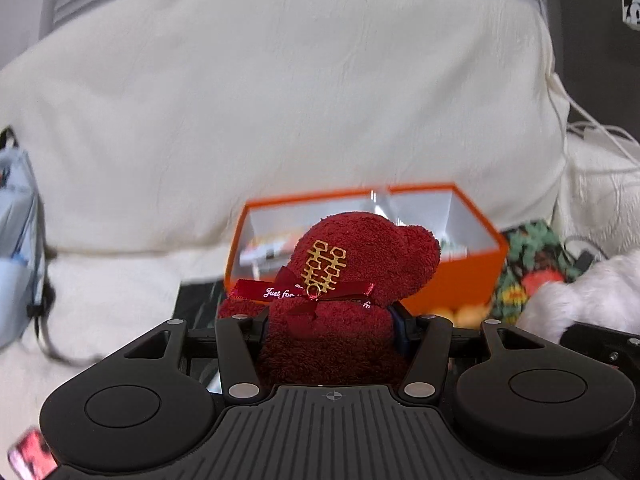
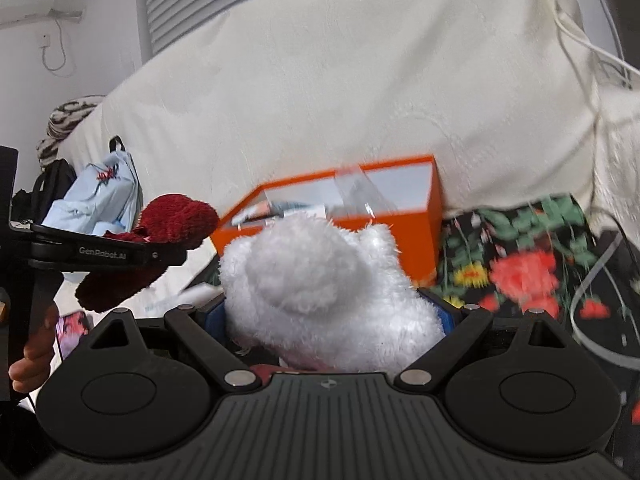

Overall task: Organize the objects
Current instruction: 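Lift both plushes with both tools and carry them over the orange box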

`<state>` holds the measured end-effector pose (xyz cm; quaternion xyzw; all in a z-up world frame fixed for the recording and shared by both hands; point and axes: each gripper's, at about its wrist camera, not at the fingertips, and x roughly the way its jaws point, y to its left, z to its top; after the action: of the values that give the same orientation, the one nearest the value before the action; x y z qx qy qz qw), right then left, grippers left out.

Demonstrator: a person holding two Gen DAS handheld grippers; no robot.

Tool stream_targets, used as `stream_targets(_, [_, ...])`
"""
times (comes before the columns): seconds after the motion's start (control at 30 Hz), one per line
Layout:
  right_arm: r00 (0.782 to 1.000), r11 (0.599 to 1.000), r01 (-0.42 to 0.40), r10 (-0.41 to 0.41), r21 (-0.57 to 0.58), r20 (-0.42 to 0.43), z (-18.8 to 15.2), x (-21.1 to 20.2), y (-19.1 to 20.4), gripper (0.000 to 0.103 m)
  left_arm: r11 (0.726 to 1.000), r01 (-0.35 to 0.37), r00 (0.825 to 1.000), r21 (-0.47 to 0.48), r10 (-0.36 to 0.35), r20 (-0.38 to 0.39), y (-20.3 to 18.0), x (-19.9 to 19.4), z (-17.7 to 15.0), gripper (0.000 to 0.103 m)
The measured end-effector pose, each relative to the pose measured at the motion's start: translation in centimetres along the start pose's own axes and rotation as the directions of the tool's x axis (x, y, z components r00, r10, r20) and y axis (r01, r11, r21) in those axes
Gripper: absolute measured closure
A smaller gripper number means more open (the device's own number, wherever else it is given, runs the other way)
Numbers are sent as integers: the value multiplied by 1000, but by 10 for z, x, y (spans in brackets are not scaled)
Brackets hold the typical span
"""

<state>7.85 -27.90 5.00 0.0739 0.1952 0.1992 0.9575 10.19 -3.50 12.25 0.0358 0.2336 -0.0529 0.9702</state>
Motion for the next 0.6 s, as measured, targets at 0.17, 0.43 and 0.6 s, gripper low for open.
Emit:
stream_targets(0.17, [998, 999, -8, 11, -49, 59, 41, 27, 4, 10, 1000, -9, 999, 20, 8, 47, -2, 30, 40, 0])
stream_targets(0.43, [995, 995, 23, -13, -101, 104, 104, 108, 3, 12, 1000, 8, 1000, 10, -8, 11, -9, 118, 91, 0])
stream_targets(0.6, [998, 993, 47, -41, -107, 58, 127, 175, -7, 12, 998, 21, 992, -55, -27, -122, 5, 186, 93, 0])
